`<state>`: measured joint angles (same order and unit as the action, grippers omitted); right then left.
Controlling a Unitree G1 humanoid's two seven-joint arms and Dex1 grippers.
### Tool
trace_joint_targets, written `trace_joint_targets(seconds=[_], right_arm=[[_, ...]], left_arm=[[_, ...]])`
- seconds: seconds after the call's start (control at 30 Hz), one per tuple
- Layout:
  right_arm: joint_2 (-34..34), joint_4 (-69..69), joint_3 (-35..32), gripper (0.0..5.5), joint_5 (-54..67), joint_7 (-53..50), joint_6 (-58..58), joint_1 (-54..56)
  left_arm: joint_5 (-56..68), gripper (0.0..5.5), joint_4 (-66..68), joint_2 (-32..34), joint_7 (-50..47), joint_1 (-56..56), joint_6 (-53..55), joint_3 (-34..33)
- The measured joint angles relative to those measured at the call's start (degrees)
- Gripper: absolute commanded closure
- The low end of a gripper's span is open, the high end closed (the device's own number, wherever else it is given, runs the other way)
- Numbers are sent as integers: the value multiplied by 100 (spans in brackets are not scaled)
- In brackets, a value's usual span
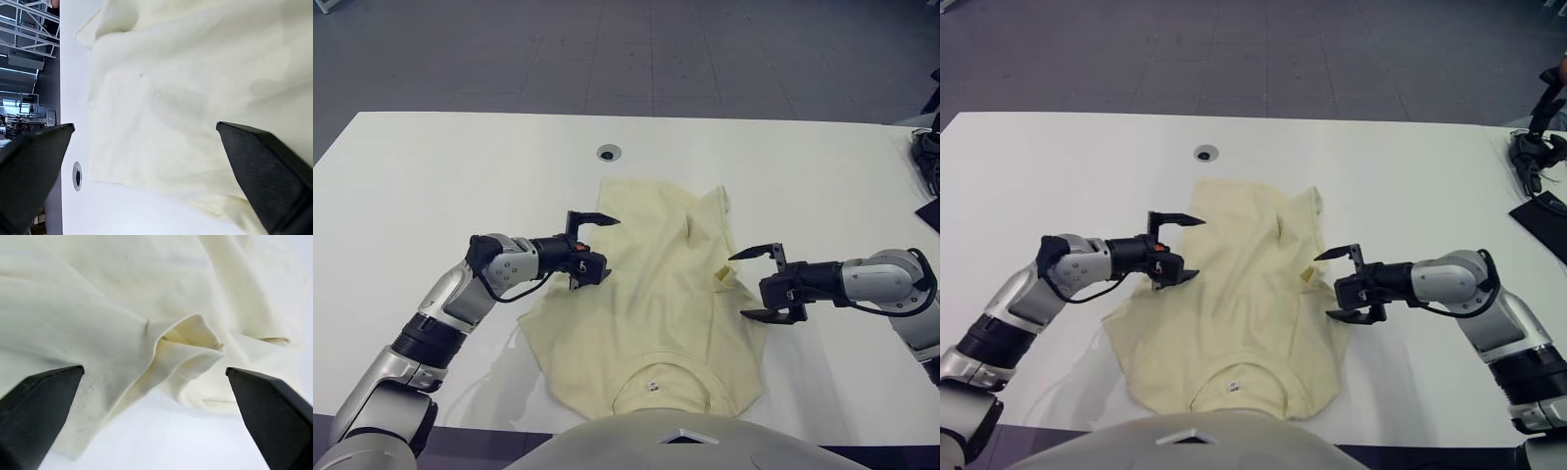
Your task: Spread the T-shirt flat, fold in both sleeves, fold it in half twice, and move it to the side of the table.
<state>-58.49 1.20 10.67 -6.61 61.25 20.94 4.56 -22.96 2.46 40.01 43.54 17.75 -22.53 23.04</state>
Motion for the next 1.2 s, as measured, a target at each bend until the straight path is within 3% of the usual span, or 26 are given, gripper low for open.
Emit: trace_joint_targets(seconds=[0.23,0.43,0.67,0.8,0.9,1.03,1.2], right_arm=[[-296,64,-273,10,402,91,-135,-460],[-452,1313,-458,10,2175,1000,-803,-1359],[-486,1883,-699,10,2419,1077,-1215,-1368],[-309,1906,-790,10,2485,992,-1287,-714],[89,1570,-698,10,2180,710,-1213,102],[893,221,-54,10,461,-265,-272,1038],[1439,-951,415,10,-481,-862,541,1613]], left_arm=[[-171,11,836,-76,-414,335,-389,34],[-160,11,1264,-12,-611,445,-586,-32],[-144,11,1129,84,-576,355,-583,-94],[25,11,940,127,-476,194,-506,-99],[76,11,682,176,-344,21,-439,-63],[375,11,-152,486,70,-421,-255,6],[561,11,-1043,983,342,-915,-18,9]])
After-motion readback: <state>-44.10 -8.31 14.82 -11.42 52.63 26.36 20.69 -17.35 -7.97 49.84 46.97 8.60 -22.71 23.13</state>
